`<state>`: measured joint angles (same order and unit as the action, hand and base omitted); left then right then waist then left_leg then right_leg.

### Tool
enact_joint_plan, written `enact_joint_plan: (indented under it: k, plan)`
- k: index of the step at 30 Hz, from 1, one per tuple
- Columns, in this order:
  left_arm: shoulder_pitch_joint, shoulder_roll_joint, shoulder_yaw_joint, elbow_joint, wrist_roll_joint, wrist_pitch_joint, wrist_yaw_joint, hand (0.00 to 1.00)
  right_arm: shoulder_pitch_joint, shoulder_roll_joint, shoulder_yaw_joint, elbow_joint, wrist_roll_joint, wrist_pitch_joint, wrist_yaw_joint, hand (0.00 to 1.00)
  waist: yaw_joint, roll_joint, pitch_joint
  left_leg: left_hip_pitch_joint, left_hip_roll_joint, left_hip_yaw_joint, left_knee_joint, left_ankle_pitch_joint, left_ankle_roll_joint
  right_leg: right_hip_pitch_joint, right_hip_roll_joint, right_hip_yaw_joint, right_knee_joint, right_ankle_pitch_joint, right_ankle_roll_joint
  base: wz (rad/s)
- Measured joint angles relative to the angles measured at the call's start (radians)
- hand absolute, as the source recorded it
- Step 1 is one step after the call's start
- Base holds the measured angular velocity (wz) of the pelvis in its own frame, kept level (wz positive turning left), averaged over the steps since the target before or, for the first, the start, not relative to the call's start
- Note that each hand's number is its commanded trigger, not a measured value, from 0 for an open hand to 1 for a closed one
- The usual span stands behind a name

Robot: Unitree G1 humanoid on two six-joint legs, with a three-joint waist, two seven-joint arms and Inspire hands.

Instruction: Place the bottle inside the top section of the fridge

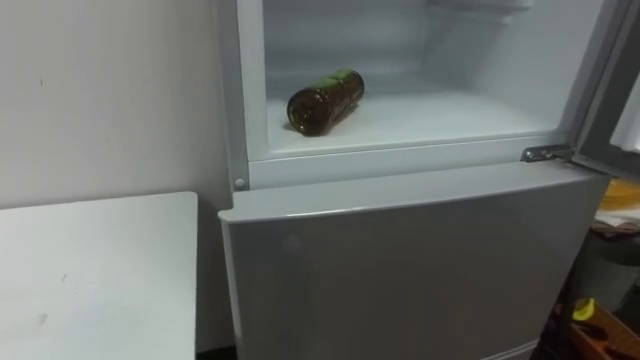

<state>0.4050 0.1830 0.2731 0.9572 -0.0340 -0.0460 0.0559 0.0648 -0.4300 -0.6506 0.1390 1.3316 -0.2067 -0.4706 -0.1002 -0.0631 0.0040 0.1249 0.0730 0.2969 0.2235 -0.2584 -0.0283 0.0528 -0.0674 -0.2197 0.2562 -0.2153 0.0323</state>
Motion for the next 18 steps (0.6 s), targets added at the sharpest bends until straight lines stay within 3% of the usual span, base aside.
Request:
enact_joint_plan:
  k: [9,12,18]
  plan:
    - [-0.002,-0.001,0.001,0.013,0.010,-0.001,-0.029,0.00,-0.070,-0.011,-0.001,-0.117,-0.007,-0.007,-0.027,0.00,-0.002,0.001,-0.0019,-0.009,0.000,0.000,0.000,0.000,0.000,-0.017,0.000,0.007,0.007,-0.002,-0.002,0.00]
    - [0.001,-0.011,0.044,0.022,0.034,-0.001,-0.030,0.00,-0.095,-0.011,-0.010,-0.153,-0.006,0.009,-0.077,0.00,-0.005,0.004,-0.0033,-0.011,-0.001,-0.002,-0.001,0.000,0.000,-0.020,0.000,0.006,0.007,-0.003,-0.002,0.00]
    - [0.003,-0.015,0.080,0.024,0.038,-0.001,-0.050,0.00,-0.111,-0.011,-0.023,-0.155,-0.001,0.028,-0.083,0.00,-0.002,0.004,-0.0036,-0.013,-0.001,-0.001,-0.001,0.000,0.000,-0.031,0.000,0.014,0.020,-0.003,-0.002,-0.05]
